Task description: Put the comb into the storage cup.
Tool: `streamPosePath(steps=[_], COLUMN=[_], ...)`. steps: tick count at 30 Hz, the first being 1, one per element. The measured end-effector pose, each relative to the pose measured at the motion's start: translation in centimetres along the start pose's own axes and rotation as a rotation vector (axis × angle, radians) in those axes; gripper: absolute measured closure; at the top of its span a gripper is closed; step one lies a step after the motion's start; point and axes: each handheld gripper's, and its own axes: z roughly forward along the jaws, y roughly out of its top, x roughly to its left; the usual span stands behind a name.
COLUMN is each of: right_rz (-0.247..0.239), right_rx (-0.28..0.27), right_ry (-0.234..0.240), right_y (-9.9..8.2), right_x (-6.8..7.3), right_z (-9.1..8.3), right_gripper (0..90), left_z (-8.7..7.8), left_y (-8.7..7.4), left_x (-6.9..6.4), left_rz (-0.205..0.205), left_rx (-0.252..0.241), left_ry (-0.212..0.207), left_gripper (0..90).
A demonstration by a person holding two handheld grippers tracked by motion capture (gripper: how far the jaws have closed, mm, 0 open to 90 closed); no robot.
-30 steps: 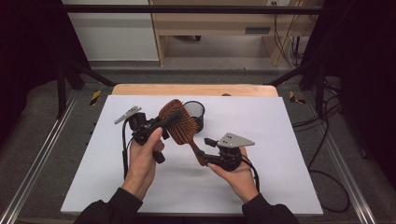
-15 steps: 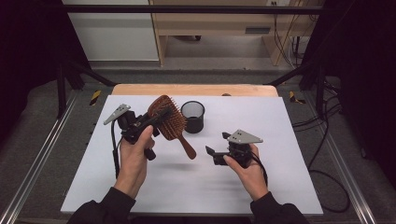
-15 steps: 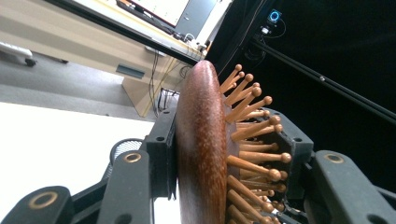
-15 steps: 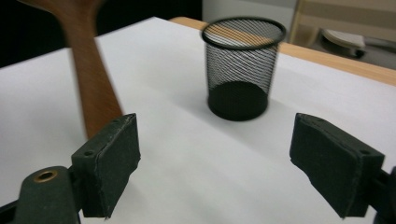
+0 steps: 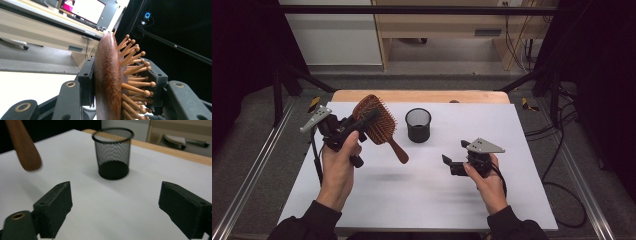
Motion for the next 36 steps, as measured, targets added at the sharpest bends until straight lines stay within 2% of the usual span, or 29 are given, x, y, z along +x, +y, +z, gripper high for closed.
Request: streamPosePath(steps=[5,8,9,10,12,15,24,26,29,33,36], right_rz=[0.003,0.036,0.075,0.075,0.111,0.126,0.094,0.097,0.076,0.105,0.088], right_rx=[-0.014,-0.064,-0.088,-0.088,-0.105,-0.121,-0.107,-0.108,-0.108,-0.138,-0.15], right_ry=[-0.073,-0.115,-0.13,-0.13,-0.11,-0.104,-0.106,-0.1,-0.112,-0.127,-0.143], right_y=[-1.6,-2.4,-2.9,-2.9,-3.1,-3.3,-3.4,-3.4,-3.4,-3.5,-3.5], right_x=[-1.0,-2.1,-2.9,-2.9,-3.4,-3.9,-3.6,-3.6,-3.4,-3.5,-3.5], right_z=[-2.2,-3.7,-4.1,-4.1,-4.5,-5.1,-4.9,-4.8,-4.8,-5.0,-5.0], right_gripper=[11.0,10.6,10.5,10.5,9.0,9.3,7.5,7.6,7.8,7.3,7.4], left_z=[-0.4,-0.4,-0.4,-0.4,-0.2,-0.1,0.2,0.4,0.7,1.4,1.8], left_y=[1.5,2.2,2.4,2.6,2.8,3.3,4.6,4.9,5.1,5.4,5.6], left_x=[0.3,0.4,0.5,0.6,0.8,1.1,1.3,1.4,1.5,1.5,1.4], left_rz=[0.0,0.013,0.014,0.013,0.003,-0.008,-0.004,-0.011,-0.026,-0.027,-0.038], left_rx=[-0.017,-0.02,-0.023,-0.022,-0.025,-0.033,-0.065,-0.067,-0.075,-0.078,-0.087], left_ry=[-0.002,0.009,0.012,0.016,0.026,0.034,0.047,0.051,0.052,0.051,0.046], left_gripper=[51.2,51.2,51.1,51.1,51.1,51.1,51.0,50.9,51.0,50.9,50.9])
